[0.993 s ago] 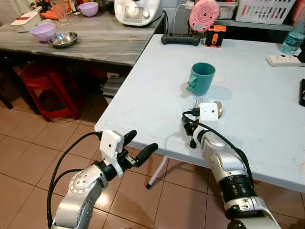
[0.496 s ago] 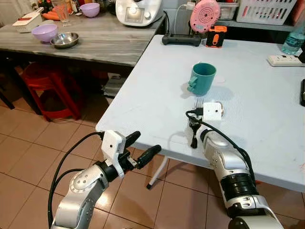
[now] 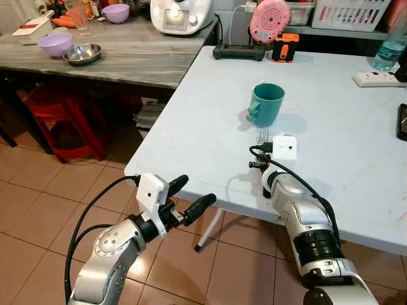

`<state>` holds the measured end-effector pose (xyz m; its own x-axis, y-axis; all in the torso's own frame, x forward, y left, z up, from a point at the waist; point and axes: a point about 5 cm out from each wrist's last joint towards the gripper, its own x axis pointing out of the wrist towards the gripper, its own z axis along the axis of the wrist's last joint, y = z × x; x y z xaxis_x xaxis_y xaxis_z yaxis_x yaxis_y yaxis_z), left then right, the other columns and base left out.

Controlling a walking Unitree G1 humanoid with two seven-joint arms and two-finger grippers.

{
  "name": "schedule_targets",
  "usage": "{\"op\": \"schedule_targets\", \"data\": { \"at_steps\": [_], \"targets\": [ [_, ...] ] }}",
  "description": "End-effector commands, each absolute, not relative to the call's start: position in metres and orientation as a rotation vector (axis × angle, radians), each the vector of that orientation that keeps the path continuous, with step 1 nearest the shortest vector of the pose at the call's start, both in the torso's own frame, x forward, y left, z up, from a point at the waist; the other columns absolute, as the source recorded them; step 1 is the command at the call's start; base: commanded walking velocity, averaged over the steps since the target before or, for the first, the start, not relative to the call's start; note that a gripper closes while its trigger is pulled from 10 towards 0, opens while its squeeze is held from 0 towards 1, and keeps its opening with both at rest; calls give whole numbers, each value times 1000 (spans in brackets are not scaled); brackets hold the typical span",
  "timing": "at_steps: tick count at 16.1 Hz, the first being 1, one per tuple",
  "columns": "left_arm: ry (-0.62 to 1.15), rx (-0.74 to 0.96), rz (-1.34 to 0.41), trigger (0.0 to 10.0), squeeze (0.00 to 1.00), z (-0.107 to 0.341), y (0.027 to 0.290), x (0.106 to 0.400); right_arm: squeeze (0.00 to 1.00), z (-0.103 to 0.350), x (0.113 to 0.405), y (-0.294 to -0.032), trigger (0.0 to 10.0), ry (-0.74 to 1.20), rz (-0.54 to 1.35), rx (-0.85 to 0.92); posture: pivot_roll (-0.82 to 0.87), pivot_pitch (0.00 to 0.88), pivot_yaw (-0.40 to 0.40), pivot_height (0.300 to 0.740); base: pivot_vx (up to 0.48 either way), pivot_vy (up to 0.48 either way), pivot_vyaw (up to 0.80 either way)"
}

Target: Setting the table

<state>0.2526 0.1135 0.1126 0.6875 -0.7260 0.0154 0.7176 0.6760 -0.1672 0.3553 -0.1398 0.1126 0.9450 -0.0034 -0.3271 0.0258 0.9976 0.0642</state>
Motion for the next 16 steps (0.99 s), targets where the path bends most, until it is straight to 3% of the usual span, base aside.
{"op": "schedule_targets", "data": {
  "at_steps": [1, 5, 10, 11, 12, 13, 16],
  "targets": [
    [46, -153, -817, 10000, 0, 115, 113, 254, 0, 90, 347, -148, 0, 444, -59, 95, -29, 126, 64, 740, 0, 0, 0],
    [30, -158, -785, 10000, 0, 115, 114, 258, 0, 108, 349, -154, 0, 343, -74, 194, -38, 111, 66, 740, 0, 0, 0],
    [6, -141, -475, 10000, 0, 113, 134, 281, 0, 143, 339, -164, 0, 169, -79, 229, -52, 82, 61, 740, 0, 0, 0],
    [6, -152, -444, 10000, 0, 113, 136, 284, 0, 147, 337, -166, 510, 148, -81, 226, -55, 74, 57, 740, 0, 0, 0],
    [-15, -182, -377, 10000, 0, 115, 141, 288, 0, 154, 328, -169, 2941, 107, -85, 200, -59, 67, 53, 740, 0, 0, 0],
    [-21, -204, -342, 10000, 0, 115, 144, 290, 0, 157, 322, -171, 10000, 84, -86, 181, -61, 61, 52, 740, 0, 0, 0],
    [-30, -230, -289, 10000, 0, 114, 147, 294, 0, 155, 303, -180, 10000, 20, -101, 131, -67, 41, 50, 740, 0, 0, 0]
  ]
}}
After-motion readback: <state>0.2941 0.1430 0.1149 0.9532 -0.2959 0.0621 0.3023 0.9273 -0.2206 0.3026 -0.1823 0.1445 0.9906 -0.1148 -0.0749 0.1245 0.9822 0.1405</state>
